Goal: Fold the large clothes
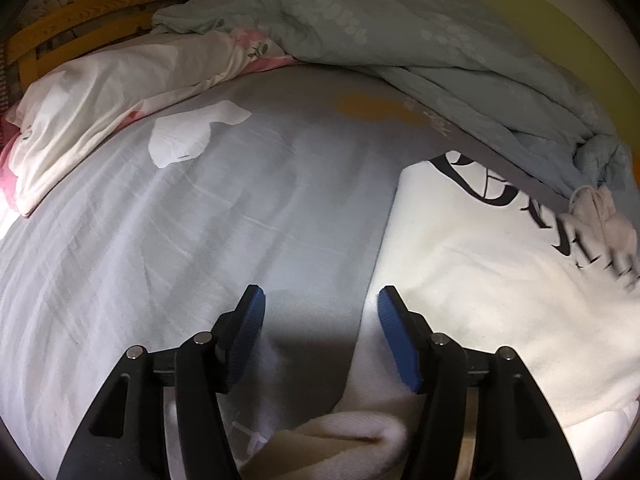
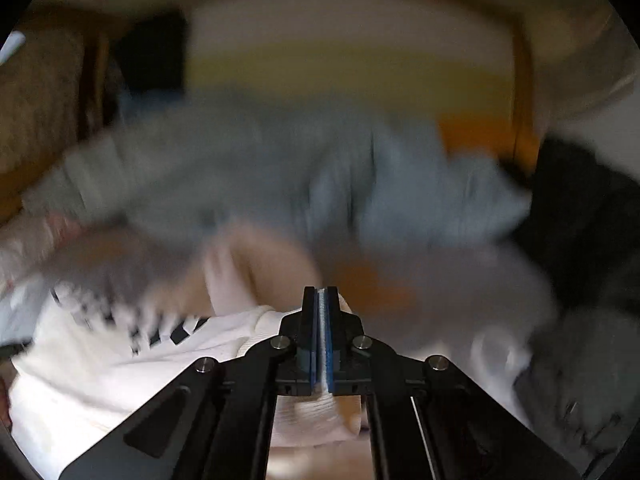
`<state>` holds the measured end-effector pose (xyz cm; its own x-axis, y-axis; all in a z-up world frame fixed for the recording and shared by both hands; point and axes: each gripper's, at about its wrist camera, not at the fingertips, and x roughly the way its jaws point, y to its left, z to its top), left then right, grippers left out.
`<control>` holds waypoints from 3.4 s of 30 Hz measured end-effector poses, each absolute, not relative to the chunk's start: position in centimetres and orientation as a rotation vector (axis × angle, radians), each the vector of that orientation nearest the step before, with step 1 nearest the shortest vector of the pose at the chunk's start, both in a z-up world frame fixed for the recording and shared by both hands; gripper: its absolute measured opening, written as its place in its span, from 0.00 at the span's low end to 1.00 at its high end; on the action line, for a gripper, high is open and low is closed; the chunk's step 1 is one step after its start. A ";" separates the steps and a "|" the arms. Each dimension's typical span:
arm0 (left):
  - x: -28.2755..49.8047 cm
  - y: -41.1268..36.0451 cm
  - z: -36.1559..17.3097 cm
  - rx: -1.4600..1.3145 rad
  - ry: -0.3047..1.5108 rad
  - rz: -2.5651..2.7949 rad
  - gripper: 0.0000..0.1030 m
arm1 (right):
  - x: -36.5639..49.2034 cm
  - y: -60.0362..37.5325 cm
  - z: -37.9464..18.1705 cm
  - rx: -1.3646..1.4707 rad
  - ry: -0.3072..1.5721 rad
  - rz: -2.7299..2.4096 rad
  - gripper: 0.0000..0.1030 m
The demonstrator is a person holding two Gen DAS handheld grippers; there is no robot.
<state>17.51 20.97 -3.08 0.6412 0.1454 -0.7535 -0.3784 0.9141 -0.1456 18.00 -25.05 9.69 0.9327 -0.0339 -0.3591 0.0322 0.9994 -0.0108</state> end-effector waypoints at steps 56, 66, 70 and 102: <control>4.1 1.7 -2.2 0.310 0.608 -0.128 0.68 | 1.0 -26.9 -1.3 0.015 0.946 0.083 0.57; -0.9 4.6 0.8 0.159 0.573 -0.197 0.72 | -1.7 -24.1 1.1 -0.072 0.772 0.166 0.57; -3.0 4.7 -1.9 0.160 0.646 -0.180 0.72 | -2.4 -22.6 0.2 -0.052 0.827 0.230 0.58; 1.2 9.0 -3.4 0.127 0.651 0.190 0.15 | 0.0 -23.1 -1.6 -0.198 0.730 -0.163 0.16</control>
<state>1.18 9.01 -3.40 0.7793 0.2147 -0.5888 -0.1353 0.9750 0.1764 -0.02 -23.15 -1.64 0.7337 -0.2160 -0.6442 0.0783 0.9687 -0.2357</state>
